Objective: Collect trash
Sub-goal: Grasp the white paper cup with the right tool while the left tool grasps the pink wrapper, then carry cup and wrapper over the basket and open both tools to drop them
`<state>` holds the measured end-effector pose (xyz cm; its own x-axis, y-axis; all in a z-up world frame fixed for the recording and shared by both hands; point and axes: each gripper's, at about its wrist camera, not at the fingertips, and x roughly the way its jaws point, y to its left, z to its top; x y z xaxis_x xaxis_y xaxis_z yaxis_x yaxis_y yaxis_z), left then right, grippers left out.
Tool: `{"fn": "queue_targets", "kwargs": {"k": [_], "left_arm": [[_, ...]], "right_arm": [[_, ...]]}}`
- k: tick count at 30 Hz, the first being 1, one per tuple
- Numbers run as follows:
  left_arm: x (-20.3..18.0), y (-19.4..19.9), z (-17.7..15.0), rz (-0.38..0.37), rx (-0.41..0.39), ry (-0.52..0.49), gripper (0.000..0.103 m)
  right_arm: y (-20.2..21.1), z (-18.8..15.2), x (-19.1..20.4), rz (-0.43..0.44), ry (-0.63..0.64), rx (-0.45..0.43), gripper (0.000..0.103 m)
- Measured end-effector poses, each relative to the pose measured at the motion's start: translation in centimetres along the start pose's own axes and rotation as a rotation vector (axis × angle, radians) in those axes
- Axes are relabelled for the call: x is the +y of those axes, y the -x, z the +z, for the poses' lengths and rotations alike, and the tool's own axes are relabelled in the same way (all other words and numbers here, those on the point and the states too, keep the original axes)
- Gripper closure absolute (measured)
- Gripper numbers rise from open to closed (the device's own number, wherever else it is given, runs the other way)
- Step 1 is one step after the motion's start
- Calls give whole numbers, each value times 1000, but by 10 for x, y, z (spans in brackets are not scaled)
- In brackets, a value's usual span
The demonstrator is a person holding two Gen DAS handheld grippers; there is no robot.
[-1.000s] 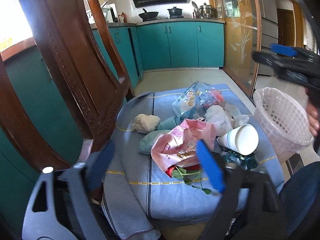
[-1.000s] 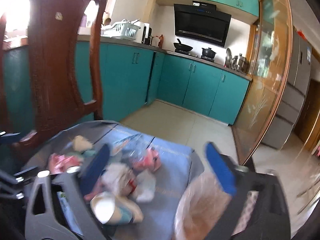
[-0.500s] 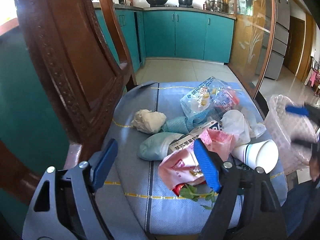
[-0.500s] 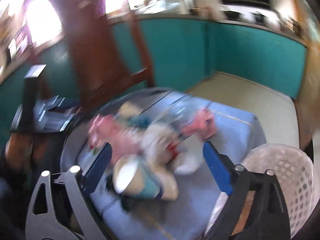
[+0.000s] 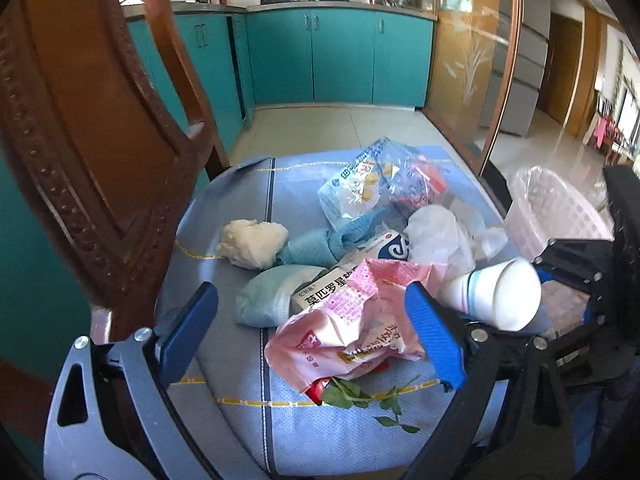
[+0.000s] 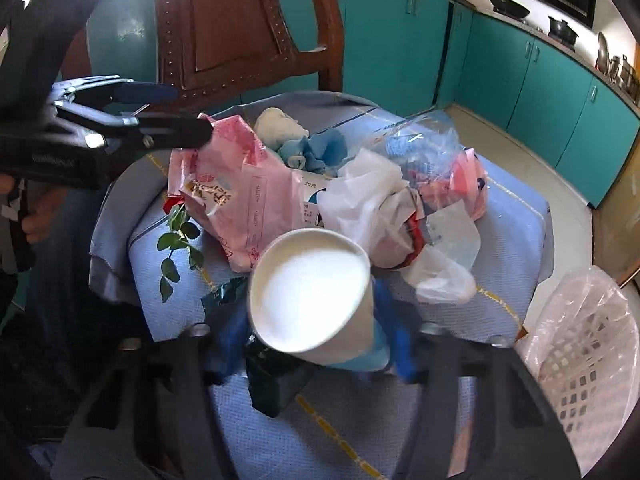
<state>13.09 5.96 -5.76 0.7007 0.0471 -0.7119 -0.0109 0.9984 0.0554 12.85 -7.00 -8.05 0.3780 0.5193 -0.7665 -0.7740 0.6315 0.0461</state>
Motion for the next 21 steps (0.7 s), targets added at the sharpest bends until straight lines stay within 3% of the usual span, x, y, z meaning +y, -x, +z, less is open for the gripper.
{"fn": "queue_targets", "kwargs": {"k": [2, 4, 6, 9, 15, 21], "left_arm": [[-3, -5, 0, 10, 11, -20, 10], [-5, -7, 0, 3, 16, -29, 22], [-6, -11, 0, -11, 33, -37, 44], [-3, -14, -2, -33, 36, -30, 66], [6, -12, -1, 10, -10, -8, 77], [24, 15, 8, 1, -98, 90, 78]], "right_arm": [[2, 1, -4, 12, -4, -17, 52], [11, 0, -4, 23, -6, -43, 52], [16, 0, -5, 29, -7, -64, 52], [26, 1, -9, 29, -11, -103, 53], [47, 1, -20, 19, -48, -185, 53], [78, -4, -40, 24, -115, -296, 53]]}}
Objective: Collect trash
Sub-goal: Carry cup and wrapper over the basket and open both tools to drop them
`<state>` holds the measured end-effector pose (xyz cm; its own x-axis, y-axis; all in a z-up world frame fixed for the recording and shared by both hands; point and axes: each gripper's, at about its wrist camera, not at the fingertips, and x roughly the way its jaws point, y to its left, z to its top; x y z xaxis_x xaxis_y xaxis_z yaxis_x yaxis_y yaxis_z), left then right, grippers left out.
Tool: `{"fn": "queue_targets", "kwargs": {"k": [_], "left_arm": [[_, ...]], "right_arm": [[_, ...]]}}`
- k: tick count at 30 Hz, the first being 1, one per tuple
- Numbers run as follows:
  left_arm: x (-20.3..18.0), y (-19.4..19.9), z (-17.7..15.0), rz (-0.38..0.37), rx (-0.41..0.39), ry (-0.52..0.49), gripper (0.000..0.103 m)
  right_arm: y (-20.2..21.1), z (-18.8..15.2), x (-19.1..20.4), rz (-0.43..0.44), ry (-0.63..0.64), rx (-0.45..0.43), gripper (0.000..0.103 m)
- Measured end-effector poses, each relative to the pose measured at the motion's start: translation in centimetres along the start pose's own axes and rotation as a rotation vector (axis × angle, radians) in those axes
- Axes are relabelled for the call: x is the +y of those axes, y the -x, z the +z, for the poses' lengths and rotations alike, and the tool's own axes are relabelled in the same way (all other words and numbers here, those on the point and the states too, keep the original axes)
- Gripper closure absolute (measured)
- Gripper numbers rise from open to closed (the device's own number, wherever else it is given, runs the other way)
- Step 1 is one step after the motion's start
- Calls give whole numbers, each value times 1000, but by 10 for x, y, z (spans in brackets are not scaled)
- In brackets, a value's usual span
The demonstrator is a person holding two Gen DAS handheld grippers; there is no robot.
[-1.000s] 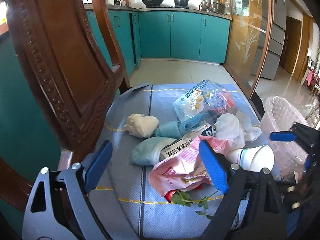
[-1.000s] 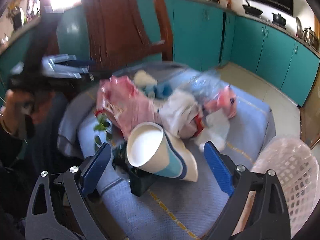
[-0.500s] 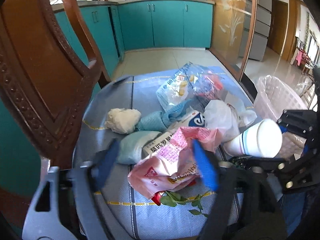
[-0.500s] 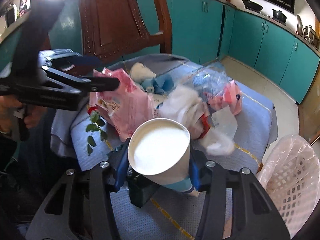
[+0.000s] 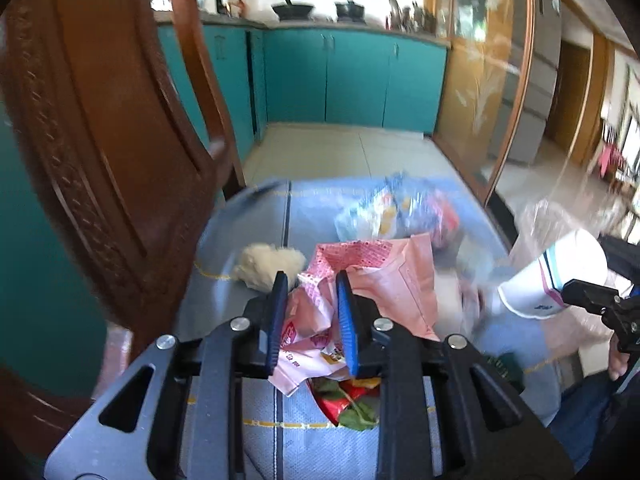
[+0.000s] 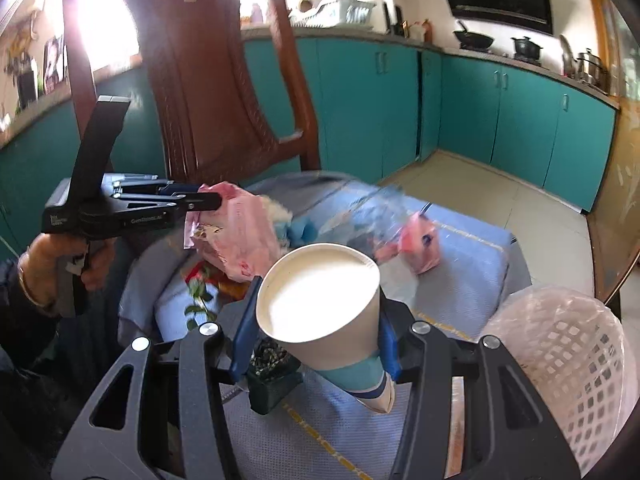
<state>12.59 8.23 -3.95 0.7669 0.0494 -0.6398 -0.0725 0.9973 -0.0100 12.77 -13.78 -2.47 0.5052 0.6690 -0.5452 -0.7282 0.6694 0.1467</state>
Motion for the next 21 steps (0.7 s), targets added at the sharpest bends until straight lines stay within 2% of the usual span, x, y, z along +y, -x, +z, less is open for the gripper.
{"fn": "queue_targets", "kwargs": {"k": [4, 8, 10, 12, 16, 21], "left_arm": [[0, 22, 13, -13, -63, 14, 78], [-17, 38, 30, -67, -118, 9, 78], [-34, 40, 41, -113, -127, -10, 78], [-59, 34, 52, -176, -111, -29, 78], [-119, 13, 64, -294, -74, -82, 78], [-199, -25, 55, -415, 31, -171, 76]], "right_arm": [[26, 2, -20, -45, -61, -88, 53], [53, -7, -54, -171, -180, -167, 53], [69, -15, -77, -283, -274, -195, 53], [85, -30, -106, -386, -410, -209, 53], [106, -61, -142, -499, -597, -214, 52], [111, -83, -151, -561, -647, -151, 52]]}}
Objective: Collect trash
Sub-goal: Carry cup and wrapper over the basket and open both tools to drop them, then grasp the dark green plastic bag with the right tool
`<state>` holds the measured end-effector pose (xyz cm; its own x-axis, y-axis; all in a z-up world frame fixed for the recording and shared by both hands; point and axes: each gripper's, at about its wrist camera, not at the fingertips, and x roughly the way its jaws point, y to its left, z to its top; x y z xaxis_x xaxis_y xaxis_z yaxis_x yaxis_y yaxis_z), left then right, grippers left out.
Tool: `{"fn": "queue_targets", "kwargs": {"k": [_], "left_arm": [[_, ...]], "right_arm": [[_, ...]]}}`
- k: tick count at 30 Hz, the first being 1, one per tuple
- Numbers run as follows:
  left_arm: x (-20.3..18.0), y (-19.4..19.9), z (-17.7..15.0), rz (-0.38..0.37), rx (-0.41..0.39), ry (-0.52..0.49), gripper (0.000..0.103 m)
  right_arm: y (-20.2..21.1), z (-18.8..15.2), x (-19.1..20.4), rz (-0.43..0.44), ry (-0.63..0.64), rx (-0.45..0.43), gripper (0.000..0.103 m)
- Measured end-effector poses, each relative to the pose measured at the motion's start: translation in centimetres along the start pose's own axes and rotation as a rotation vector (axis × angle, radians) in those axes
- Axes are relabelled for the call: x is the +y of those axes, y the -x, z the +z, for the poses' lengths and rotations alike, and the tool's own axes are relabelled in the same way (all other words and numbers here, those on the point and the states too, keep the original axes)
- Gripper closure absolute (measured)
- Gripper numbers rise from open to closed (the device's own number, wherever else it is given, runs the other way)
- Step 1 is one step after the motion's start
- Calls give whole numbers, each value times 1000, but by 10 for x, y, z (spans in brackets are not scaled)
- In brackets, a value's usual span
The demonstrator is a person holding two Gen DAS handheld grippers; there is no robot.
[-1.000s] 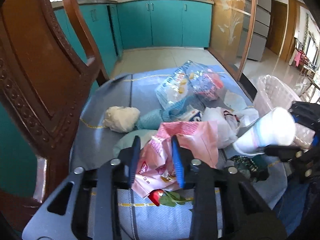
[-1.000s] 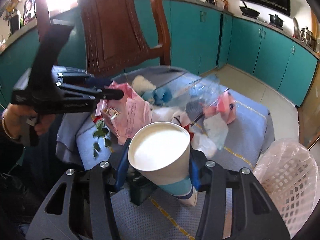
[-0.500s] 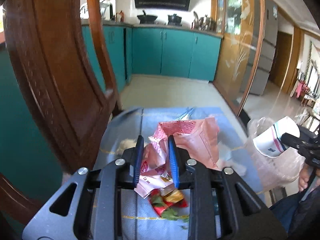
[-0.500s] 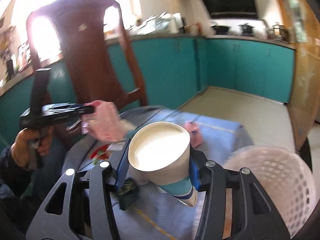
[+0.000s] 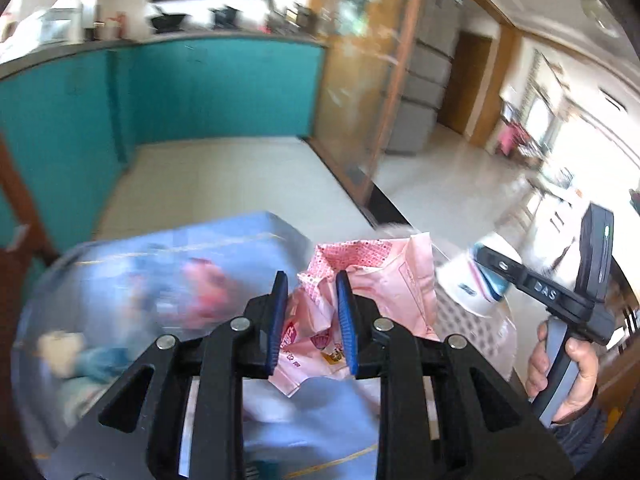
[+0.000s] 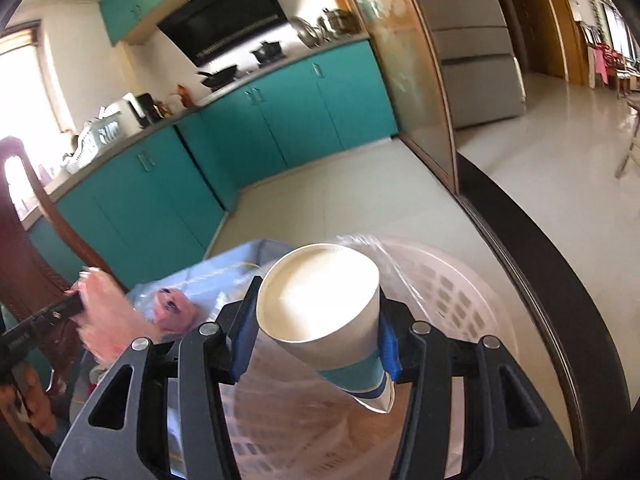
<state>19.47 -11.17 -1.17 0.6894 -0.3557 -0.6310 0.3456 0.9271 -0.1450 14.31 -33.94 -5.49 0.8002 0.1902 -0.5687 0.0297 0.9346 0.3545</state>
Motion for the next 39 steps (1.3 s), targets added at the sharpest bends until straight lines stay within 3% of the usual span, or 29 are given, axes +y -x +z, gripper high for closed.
{"fn": "queue_targets", "kwargs": {"k": [2, 4, 8, 12, 15, 19, 21, 25, 29, 32, 35, 39], "left_arm": [[-26, -26, -6, -42, 51, -43, 69], [-37, -40, -12, -50, 73, -57, 62], [-40, -38, -18, -9, 56, -61, 34], [-14, -7, -18, 85, -17, -17, 19], [23, 19, -15, 144, -63, 68, 13], [70, 45, -14, 150, -78, 186, 12], [88, 60, -20, 204, -94, 201, 11], [121, 81, -45, 417, -51, 208, 11], [147, 93, -75, 473, 15, 241, 11], [159, 97, -97, 472, 80, 259, 11], [160, 92, -109, 454, 125, 268, 11], [159, 86, -126, 437, 170, 268, 11]], "right_arm": [[0, -5, 0, -36, 11, 8, 50], [0, -7, 0, -67, 22, 7, 41], [4, -8, 5, -43, 17, -3, 31], [-3, 6, 31, 81, 64, -9, 30], [-5, 0, 68, 186, 164, 3, 30], [-9, -14, 111, 300, 266, 36, 30], [-11, -23, 131, 358, 324, 68, 30], [-15, -57, 177, 474, 506, 186, 30], [-20, -108, 225, 550, 681, 314, 30], [-24, -141, 247, 556, 779, 381, 30], [-34, -159, 257, 491, 835, 405, 30], [-41, -155, 253, 440, 837, 386, 35]]}}
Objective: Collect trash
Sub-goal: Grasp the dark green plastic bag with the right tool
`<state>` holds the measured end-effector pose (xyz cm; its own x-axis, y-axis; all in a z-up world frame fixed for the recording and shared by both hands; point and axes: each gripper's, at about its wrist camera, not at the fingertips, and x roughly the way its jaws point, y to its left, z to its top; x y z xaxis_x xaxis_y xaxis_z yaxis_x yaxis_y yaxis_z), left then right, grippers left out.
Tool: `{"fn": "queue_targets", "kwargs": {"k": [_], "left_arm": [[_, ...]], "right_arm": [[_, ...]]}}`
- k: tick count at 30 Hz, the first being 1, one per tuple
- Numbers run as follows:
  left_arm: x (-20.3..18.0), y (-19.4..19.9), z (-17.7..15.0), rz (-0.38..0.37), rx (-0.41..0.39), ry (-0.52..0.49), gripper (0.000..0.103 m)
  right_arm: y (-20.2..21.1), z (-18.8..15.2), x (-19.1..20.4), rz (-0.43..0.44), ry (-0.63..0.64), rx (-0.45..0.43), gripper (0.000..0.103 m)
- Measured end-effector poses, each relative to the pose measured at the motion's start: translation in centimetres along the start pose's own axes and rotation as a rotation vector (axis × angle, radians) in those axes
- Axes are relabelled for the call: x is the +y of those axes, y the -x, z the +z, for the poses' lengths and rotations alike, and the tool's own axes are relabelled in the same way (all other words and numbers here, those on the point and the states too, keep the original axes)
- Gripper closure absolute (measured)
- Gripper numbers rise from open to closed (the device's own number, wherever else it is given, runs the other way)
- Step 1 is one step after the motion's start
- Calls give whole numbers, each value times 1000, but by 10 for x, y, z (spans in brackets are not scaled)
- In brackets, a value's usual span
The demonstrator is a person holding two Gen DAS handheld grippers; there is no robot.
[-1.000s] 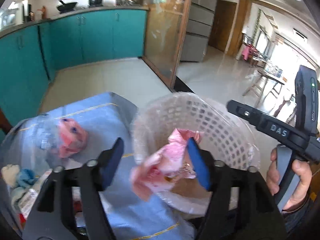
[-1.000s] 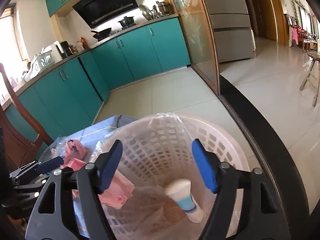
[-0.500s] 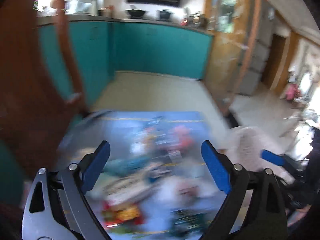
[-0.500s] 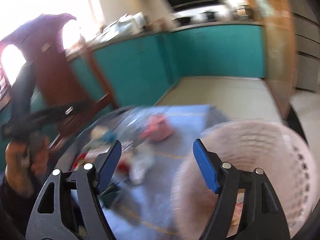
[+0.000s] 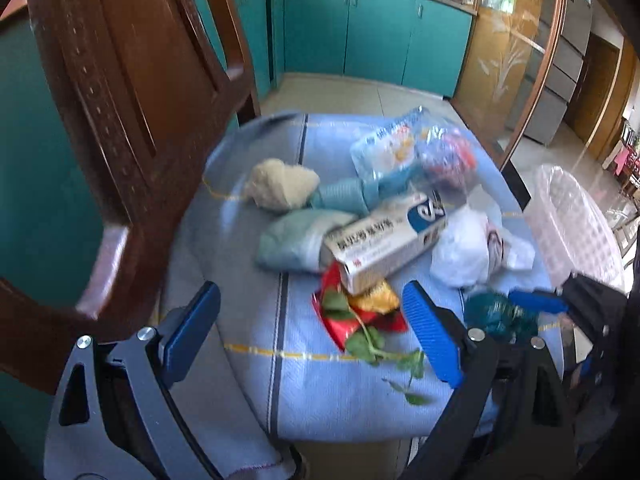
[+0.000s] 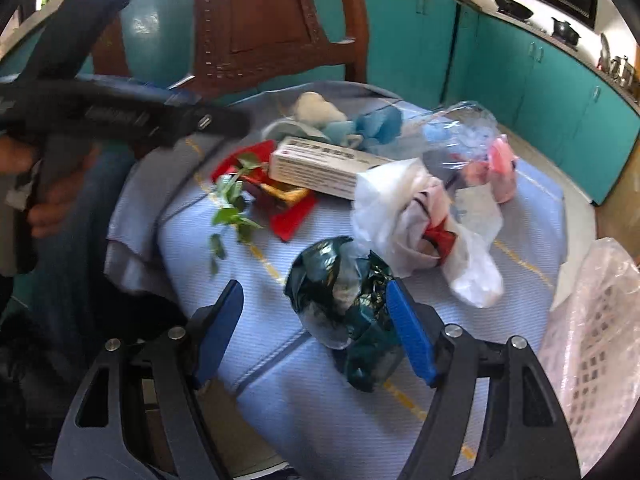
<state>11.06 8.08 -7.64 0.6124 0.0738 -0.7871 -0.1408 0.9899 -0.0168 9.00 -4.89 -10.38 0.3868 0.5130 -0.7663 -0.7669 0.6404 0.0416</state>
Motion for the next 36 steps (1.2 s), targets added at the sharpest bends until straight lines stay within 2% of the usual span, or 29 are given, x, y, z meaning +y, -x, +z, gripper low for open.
{"fn": "queue_targets", "kwargs": {"k": [2, 11, 12, 14, 16, 20, 24, 29, 31, 33, 36], "left_arm": [[-2, 2, -5, 0, 5, -16, 11], [-6, 4, -7, 1, 0, -15, 8], [-5, 4, -7, 2, 2, -12, 8], [-3, 3, -7, 2, 2, -3, 8], [-1, 5, -7, 4, -3, 2, 8], [5, 8, -4, 11, -26, 15, 8], [7, 6, 1, 25, -41, 24, 9], [-12, -5, 16, 69, -91, -76, 10], [-14, -19, 26, 113, -71, -103, 10], [-8, -33, 32, 124, -35, -68, 10], [8, -55, 37, 86, 22, 14, 11]], "right_arm": [[0, 0, -5, -21, -17, 2, 43], [-1, -2, -15, -94, -22, 12, 43], [-4, 0, -17, -91, -28, 9, 45], [-1, 0, -19, -74, -38, 3, 54], [3, 0, -22, -28, -54, -7, 56], [24, 1, -27, 50, -74, -82, 56], [54, 2, -44, 128, -143, -209, 56], [74, 0, -70, 85, -268, -298, 56], [76, -1, -78, 63, -309, -304, 56], [77, -4, -82, 61, -330, -302, 56], [78, -6, -81, 54, -325, -298, 55]]}}
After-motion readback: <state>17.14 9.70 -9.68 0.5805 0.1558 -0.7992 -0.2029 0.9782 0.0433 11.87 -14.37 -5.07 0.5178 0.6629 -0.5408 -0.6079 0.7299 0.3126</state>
